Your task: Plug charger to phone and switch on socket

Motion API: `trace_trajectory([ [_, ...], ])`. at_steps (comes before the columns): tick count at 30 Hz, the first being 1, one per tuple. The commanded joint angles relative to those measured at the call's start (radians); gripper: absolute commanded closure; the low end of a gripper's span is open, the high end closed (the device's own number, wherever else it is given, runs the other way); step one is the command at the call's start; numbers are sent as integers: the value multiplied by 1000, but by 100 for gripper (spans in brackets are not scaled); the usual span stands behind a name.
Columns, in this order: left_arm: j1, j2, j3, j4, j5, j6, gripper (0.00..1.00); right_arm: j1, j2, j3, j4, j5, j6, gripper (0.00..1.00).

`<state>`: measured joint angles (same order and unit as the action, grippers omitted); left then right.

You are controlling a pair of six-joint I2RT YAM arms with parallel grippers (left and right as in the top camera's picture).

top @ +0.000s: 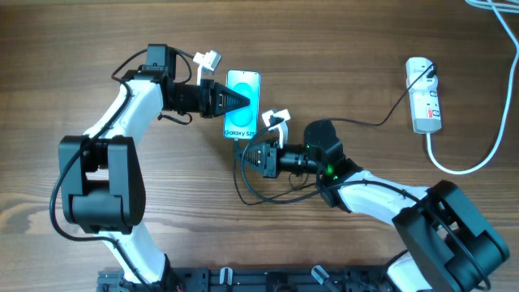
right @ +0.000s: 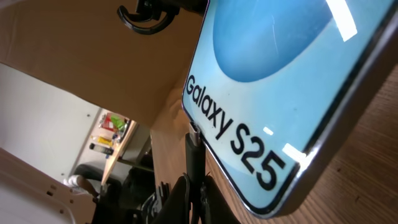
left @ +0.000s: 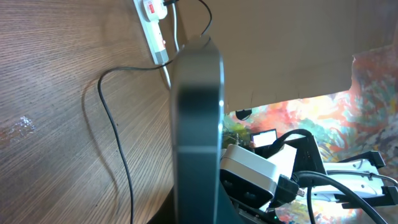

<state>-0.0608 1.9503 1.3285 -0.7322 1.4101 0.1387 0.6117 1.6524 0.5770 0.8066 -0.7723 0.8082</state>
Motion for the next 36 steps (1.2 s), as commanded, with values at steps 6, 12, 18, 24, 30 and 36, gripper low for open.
trace_trajectory([
  [6, 2, -39, 10, -1, 51, 11, 96, -5, 11, -3, -8, -6, 32, 96],
  [12, 2, -39, 10, -1, 51, 11, 96, -5, 11, -3, -8, -13, 34, 96],
  [18, 2, -39, 10, 3, 51, 11, 96, -5, 11, -3, -12, -21, 67, 96],
  [24, 2, -39, 10, 4, 43, 11, 96, -5, 11, -3, -11, -40, 67, 96],
  [30, 2, -39, 10, 4, 43, 11, 96, -5, 11, -3, -12, -41, 98, 96],
  [36, 2, -39, 10, 6, 43, 11, 96, -5, 11, -3, -11, -41, 109, 96],
])
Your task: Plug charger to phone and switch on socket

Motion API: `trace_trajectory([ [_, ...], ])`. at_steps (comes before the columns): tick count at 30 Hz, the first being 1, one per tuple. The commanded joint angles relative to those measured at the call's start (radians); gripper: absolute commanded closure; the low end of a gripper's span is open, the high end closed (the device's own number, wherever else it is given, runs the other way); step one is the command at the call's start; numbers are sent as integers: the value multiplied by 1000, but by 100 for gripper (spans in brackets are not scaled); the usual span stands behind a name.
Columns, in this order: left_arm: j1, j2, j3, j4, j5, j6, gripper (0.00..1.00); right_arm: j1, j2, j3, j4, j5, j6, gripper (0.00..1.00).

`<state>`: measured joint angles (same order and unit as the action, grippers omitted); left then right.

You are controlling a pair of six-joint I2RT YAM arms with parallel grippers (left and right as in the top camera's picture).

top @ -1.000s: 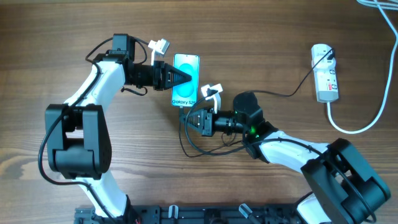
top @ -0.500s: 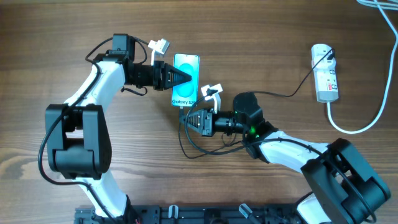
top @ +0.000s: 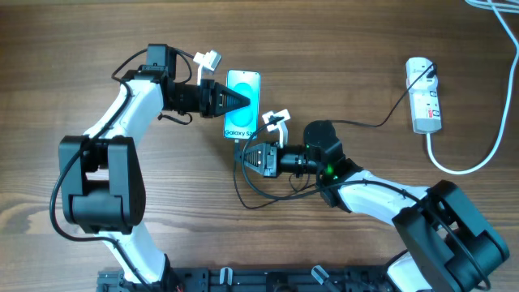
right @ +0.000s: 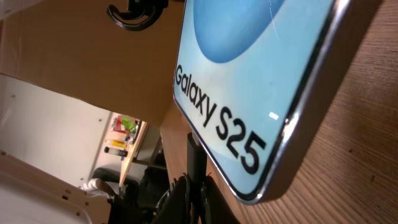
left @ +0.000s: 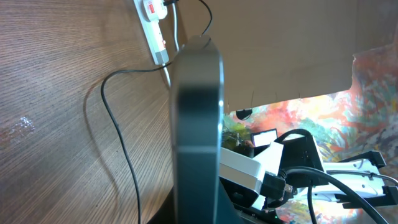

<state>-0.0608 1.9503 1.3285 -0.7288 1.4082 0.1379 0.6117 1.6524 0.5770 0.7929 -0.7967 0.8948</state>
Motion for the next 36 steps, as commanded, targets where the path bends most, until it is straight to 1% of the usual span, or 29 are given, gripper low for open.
trace_trajectory([
  [1, 2, -39, 10, 3, 45, 12, 96, -5, 11, -3, 2, -14, 25, 96],
  [36, 30, -39, 10, -5, 31, 12, 96, -18, 11, -3, 3, 12, 26, 96],
])
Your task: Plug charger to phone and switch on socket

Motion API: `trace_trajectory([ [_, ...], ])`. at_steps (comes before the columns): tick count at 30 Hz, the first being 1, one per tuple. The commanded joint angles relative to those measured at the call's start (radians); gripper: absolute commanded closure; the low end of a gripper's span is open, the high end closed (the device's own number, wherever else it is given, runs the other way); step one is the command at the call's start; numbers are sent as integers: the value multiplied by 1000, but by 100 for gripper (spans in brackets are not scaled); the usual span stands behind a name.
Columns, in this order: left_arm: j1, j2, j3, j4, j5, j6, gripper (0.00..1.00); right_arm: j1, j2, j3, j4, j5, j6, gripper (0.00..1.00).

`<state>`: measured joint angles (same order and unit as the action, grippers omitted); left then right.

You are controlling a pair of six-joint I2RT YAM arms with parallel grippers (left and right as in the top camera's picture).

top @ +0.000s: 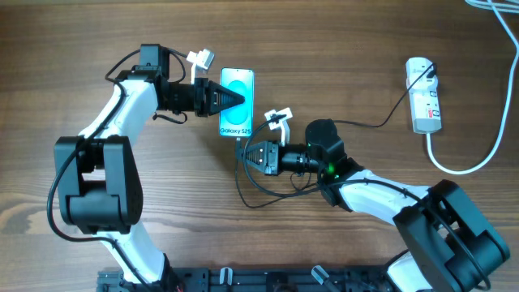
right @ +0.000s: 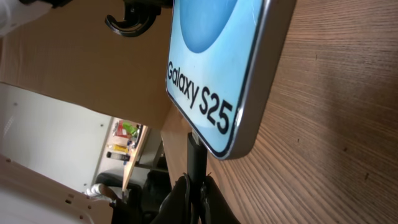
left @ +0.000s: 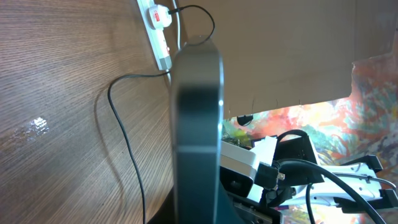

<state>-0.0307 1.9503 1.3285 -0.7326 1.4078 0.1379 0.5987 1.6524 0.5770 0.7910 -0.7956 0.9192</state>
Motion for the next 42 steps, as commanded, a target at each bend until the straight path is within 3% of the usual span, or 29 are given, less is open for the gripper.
trace_trajectory([
  [1, 0, -39, 10, -1, 31, 12, 96, -5, 11, -3, 5, 11, 2, 96],
  [42, -6, -39, 10, -5, 54, -18, 96, -5, 11, -3, 9, 13, 8, 96],
])
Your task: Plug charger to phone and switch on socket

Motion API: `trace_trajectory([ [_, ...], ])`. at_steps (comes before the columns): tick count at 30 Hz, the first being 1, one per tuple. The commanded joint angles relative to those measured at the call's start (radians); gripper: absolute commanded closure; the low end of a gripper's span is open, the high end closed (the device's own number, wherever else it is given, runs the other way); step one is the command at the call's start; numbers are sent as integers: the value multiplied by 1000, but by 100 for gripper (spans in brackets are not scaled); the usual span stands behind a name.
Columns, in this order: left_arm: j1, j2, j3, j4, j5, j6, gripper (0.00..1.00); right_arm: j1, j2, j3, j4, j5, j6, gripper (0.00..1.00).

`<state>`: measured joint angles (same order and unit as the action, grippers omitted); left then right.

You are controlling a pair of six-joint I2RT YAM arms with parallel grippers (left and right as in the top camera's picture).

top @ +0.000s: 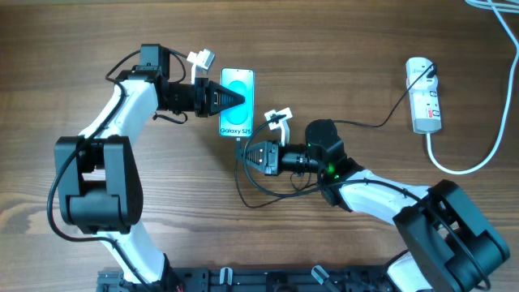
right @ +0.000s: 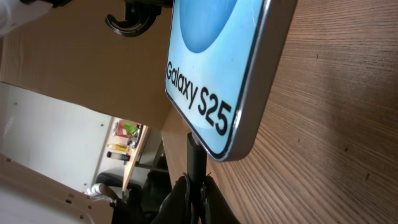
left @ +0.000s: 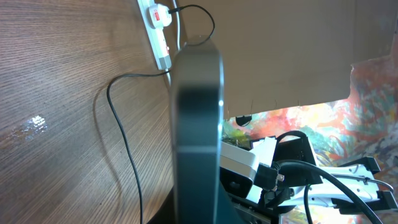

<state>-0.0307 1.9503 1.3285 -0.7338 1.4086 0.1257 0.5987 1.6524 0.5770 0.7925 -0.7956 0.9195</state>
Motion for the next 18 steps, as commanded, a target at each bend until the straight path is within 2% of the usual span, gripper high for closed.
trace_trajectory([
  [1, -10, -39, 10, -3, 53, -6, 96, -5, 11, -3, 8, 14, 8, 96],
  [18, -35, -39, 10, 15, 34, -6, 96, -8, 11, -3, 7, 14, 5, 96],
])
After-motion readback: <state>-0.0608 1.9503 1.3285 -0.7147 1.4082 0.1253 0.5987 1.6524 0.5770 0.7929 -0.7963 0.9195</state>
